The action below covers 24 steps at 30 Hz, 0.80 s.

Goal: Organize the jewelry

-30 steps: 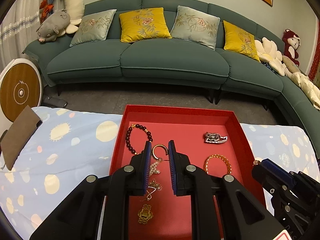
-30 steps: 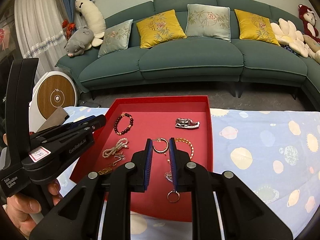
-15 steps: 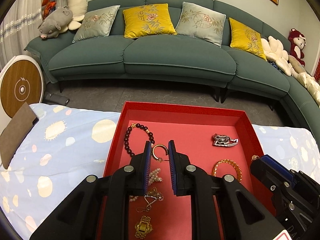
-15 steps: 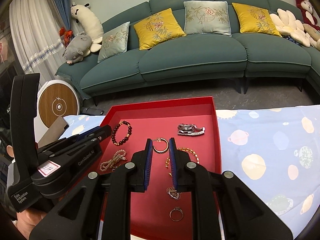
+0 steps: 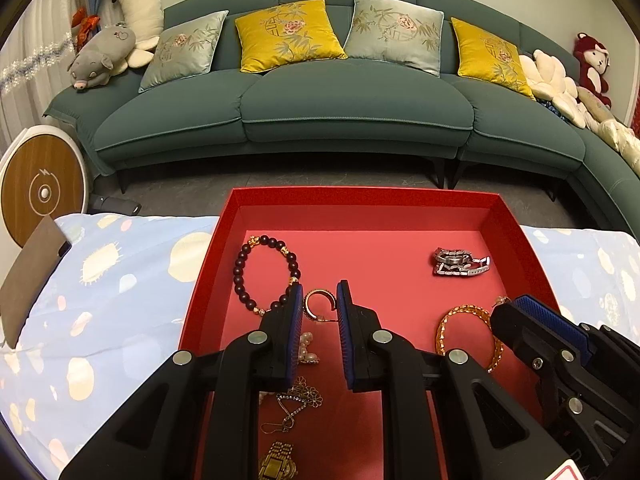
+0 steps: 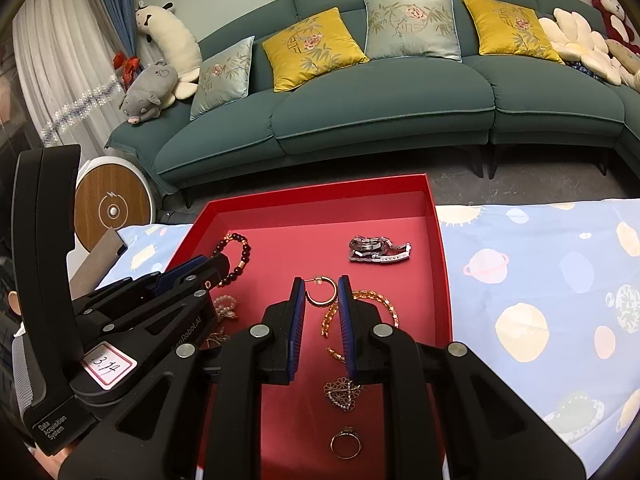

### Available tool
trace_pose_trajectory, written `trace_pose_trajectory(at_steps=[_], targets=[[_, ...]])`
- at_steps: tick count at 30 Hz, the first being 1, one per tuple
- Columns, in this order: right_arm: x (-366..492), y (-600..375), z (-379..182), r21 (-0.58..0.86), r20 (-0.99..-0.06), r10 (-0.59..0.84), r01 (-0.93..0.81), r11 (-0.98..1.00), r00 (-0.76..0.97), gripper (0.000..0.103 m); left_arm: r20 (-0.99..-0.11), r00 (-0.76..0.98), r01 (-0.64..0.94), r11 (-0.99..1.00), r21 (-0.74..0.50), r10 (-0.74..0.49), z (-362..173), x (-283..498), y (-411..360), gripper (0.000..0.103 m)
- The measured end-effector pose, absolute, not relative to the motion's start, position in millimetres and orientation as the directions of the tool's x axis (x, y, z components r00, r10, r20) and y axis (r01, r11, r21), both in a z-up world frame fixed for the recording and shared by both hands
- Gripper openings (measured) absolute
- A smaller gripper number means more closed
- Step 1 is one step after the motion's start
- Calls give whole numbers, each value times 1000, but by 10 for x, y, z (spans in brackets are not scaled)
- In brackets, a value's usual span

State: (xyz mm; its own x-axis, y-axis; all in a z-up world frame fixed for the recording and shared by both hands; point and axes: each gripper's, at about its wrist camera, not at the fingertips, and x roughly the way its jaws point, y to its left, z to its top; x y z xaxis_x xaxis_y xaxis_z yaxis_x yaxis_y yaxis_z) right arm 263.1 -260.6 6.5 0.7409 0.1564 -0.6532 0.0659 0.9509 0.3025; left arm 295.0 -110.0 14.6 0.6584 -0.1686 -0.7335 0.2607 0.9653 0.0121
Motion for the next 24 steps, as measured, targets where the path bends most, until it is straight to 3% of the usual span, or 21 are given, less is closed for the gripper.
trace_pose_trajectory(at_steps=[15,16,20,24], targets=[[2714,-2577,-50,299,-662,167,53,953,731,17,-747,645,253,967,10,-161,133,3004,-1117,17],[2711,-2577,-46,297,-660,164,55,953,733,20,-748,644,251,968,7,-162,137,3007,-1111,20],[2680,-2599,-19,296,-655,145,75,952,742,29,-739,659,212,977,5,-139,171,3004,-1073,49],[2620,-2632,79,294,-647,125,95,951,752,35,-731,667,198,980,-11,-143,314,2979,-987,49]])
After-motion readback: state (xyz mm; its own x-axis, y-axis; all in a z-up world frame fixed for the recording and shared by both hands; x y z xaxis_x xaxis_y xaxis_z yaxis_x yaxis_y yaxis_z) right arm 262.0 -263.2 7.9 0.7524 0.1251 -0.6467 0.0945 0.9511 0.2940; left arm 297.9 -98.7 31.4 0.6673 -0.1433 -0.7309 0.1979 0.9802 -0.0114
